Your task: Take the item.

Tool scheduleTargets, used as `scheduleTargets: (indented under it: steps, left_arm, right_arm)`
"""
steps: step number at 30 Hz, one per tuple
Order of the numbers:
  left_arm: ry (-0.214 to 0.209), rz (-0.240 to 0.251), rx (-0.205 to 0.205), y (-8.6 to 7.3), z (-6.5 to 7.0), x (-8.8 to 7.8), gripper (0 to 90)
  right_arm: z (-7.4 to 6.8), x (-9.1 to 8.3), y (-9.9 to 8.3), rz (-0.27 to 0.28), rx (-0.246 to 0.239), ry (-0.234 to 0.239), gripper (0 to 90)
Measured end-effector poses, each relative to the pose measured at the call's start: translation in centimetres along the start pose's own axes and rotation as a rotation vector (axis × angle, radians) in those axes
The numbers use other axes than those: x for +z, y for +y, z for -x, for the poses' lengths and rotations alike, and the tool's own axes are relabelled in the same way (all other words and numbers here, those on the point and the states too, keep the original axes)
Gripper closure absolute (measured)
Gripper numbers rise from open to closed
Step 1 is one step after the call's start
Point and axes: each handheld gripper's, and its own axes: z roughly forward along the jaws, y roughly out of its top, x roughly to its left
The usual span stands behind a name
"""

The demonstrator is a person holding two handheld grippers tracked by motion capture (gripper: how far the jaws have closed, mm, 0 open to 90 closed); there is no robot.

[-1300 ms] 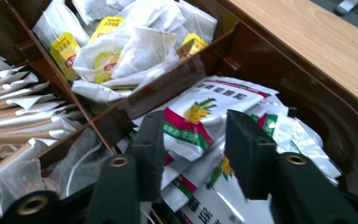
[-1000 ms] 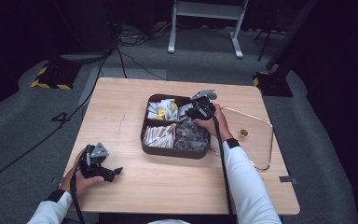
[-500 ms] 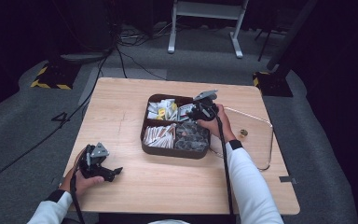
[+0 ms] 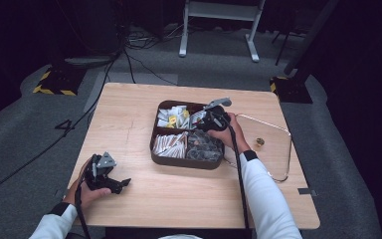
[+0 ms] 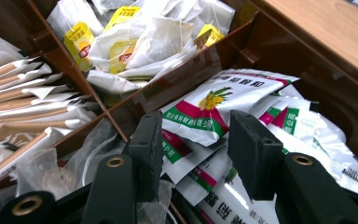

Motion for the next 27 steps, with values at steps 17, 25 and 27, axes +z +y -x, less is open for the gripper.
scheduleTargets:
  steps: [17,25,27]
  left_arm:
    - [0.0,0.0,0.0,0.0,0.0,0.0,0.3]
    - [0.0,0.0,0.0,0.0,0.0,0.0,0.4]
    - [0.0,0.0,0.0,0.0,0.0,0.0,0.4]
  right_arm:
    - [0.44,-0.34,-0.06,0.072,0.014,-0.063,90.0]
    - [0.03,-0.13,0.43,0.08,0.007,-0.036,82.0]
    - [-0.03,0.26,0.56,0.056,-0.002,-0.031,73.5]
